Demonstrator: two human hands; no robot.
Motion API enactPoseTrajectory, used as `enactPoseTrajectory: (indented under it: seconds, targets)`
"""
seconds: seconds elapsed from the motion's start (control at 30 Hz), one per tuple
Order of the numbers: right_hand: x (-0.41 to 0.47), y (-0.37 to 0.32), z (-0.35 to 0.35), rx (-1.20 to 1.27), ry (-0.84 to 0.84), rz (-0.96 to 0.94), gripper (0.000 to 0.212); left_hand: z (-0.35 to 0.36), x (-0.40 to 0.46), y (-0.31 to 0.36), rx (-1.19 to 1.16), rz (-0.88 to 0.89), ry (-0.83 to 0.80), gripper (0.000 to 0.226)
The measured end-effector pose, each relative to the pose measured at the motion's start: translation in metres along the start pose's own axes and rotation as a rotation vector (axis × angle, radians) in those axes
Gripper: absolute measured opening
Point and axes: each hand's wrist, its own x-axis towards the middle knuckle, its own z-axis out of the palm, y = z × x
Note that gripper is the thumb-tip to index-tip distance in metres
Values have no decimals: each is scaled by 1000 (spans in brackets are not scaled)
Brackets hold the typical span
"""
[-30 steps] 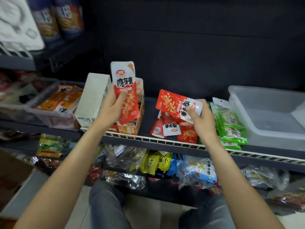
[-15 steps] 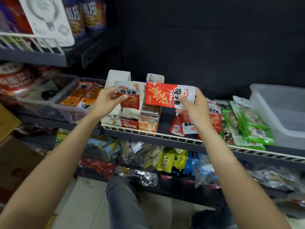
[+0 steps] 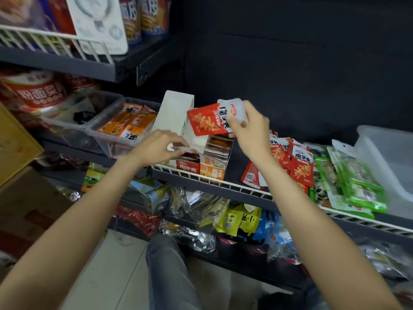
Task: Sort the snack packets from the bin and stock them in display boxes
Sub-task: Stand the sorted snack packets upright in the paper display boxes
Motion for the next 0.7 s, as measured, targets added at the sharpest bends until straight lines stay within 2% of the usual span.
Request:
enactPoseTrajectory:
  seconds: [0.1,0.17,0.43,0.53,0.6,0.67,0.7]
  targets:
    - [10,-10,18,-281,-29,-286,20,-4,-1,5,152,84,-92,22]
    - [16,-17,33,-488,-106,-401,22,-7,1,7,228,110,-107,24]
    - [16,-19,83,-991,-528,-489,23,-5,-13,15,250,89,43,23]
    - [14,-16,84,-981,-678,-474,24,-4,-19,13,194,38,41,27]
    - [16,-19,74,-859,-756,-431,32,-6,-24,16,158,2,63,37]
    - [17,-23,54,-665,-769,-353,35,-9,-29,27,126,-12,177,48]
    - [16,-22,42,-572,-724,-335,33,-10,-31,36,97,-11,272,46]
